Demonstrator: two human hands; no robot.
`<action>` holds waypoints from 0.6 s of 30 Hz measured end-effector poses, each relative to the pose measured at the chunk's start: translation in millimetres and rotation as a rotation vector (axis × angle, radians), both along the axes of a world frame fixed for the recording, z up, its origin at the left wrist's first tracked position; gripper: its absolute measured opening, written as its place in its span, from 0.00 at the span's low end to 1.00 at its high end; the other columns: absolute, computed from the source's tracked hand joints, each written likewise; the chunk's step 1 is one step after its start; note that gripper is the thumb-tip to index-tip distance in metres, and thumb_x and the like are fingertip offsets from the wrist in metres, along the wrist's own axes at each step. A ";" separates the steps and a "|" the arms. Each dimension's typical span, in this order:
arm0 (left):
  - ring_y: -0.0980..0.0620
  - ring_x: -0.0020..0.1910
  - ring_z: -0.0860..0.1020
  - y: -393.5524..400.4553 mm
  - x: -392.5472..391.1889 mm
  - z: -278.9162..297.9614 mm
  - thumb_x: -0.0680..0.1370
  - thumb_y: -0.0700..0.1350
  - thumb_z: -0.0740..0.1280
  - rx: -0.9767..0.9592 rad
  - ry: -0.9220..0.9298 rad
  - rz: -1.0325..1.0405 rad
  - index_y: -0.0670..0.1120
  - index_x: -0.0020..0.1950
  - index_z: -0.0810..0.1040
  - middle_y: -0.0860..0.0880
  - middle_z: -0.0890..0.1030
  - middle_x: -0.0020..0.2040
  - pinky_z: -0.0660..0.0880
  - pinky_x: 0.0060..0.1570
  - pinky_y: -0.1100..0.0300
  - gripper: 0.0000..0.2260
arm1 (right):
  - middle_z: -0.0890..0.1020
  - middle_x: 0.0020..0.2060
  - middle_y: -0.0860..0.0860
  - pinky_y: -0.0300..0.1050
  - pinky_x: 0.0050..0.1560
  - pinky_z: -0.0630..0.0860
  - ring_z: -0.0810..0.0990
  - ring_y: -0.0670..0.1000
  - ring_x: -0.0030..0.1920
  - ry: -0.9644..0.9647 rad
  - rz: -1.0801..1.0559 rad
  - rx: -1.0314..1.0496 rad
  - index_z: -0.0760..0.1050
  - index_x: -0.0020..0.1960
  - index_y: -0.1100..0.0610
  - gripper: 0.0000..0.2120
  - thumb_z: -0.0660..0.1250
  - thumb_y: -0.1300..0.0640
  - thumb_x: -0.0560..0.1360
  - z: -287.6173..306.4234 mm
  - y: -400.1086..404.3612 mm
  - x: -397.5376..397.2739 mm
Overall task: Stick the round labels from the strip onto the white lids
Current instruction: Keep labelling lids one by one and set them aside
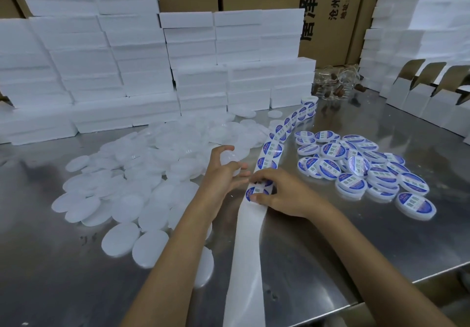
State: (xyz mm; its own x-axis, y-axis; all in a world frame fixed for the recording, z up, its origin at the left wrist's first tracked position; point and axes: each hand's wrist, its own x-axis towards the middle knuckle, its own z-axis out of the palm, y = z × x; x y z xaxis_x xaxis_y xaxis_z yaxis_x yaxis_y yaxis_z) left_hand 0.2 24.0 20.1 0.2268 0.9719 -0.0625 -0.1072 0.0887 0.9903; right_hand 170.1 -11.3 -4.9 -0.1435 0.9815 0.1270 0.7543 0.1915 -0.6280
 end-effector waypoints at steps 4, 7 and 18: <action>0.42 0.55 0.83 0.9 3.4 1.6 0.83 0.35 0.61 -0.002 0.059 0.027 0.51 0.69 0.67 0.39 0.81 0.57 0.82 0.53 0.51 0.17 | 0.80 0.53 0.43 0.31 0.47 0.71 0.77 0.41 0.51 0.064 -0.047 0.018 0.79 0.59 0.48 0.16 0.76 0.51 0.72 -1.1 4.9 -9.5; 0.43 0.54 0.84 4.3 3.6 0.7 0.83 0.36 0.62 0.011 0.062 0.046 0.52 0.68 0.67 0.40 0.81 0.57 0.83 0.52 0.51 0.17 | 0.81 0.47 0.41 0.29 0.41 0.70 0.78 0.38 0.46 0.126 -0.089 0.079 0.78 0.53 0.48 0.12 0.76 0.53 0.72 -4.7 3.8 -16.8; 0.42 0.51 0.85 2.4 3.0 -0.2 0.83 0.40 0.61 0.109 0.011 0.032 0.53 0.68 0.69 0.39 0.81 0.57 0.83 0.52 0.46 0.15 | 0.79 0.47 0.40 0.30 0.42 0.72 0.78 0.39 0.50 0.177 -0.092 0.183 0.71 0.49 0.42 0.14 0.74 0.56 0.74 -7.0 -11.8 -25.0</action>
